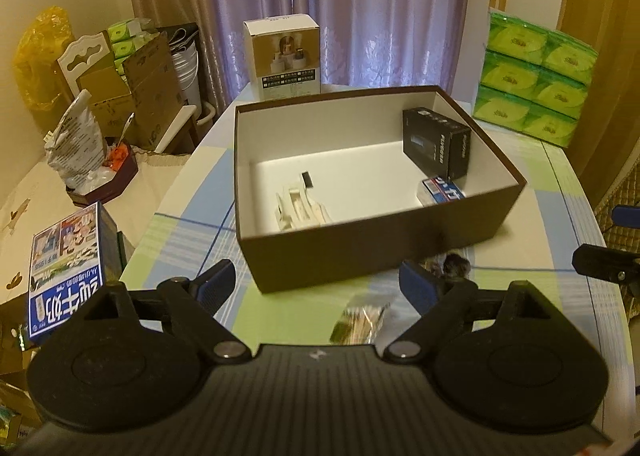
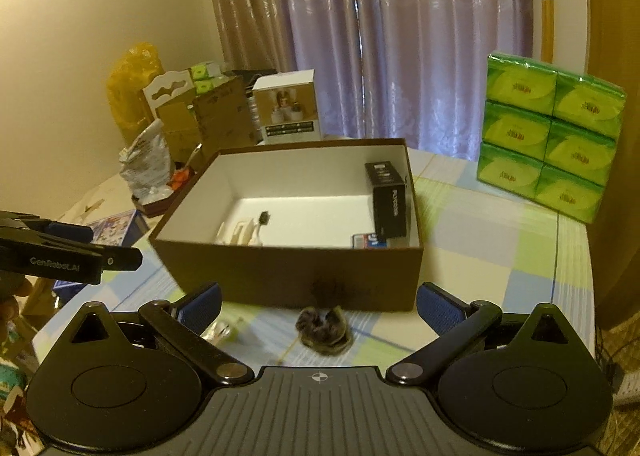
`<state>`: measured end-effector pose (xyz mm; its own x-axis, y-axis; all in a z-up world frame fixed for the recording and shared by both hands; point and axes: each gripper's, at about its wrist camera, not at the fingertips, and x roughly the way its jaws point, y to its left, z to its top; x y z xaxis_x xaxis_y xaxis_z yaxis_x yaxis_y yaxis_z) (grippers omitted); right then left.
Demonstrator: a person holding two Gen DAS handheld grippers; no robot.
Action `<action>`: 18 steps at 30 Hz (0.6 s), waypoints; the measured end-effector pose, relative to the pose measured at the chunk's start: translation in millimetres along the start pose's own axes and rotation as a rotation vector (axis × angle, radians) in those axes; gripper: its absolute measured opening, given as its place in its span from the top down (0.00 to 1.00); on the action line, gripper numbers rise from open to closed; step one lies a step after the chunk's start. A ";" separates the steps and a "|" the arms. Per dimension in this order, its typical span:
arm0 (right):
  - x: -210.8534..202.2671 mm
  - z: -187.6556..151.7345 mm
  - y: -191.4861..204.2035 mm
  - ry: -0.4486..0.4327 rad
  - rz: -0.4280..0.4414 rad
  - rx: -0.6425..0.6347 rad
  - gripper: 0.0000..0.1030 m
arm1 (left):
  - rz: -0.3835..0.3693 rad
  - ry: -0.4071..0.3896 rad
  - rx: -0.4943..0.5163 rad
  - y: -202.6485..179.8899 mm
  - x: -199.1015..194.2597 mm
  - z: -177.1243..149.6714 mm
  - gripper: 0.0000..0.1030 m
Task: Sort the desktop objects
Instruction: 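Withdraw both open tools up out of the brown box, then move both open tools back toward the loose items on the table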
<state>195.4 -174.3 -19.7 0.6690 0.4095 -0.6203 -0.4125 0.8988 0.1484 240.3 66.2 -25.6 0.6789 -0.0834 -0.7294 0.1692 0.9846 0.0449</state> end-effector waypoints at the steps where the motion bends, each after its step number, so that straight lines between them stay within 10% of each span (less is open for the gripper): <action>1: -3.5 -2.8 1.1 0.001 0.002 0.001 0.02 | 0.002 0.000 0.001 -1.0 -4.2 -4.1 0.16; 18: -38.9 -66.6 1.3 0.105 -0.015 0.019 0.02 | -0.017 0.095 0.036 -27.9 -25.1 -68.2 0.16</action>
<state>127.6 -199.4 -46.7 0.6059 0.3781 -0.7000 -0.3904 0.9079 0.1524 169.9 51.2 -55.1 0.6053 -0.0830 -0.7917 0.2063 0.9769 0.0553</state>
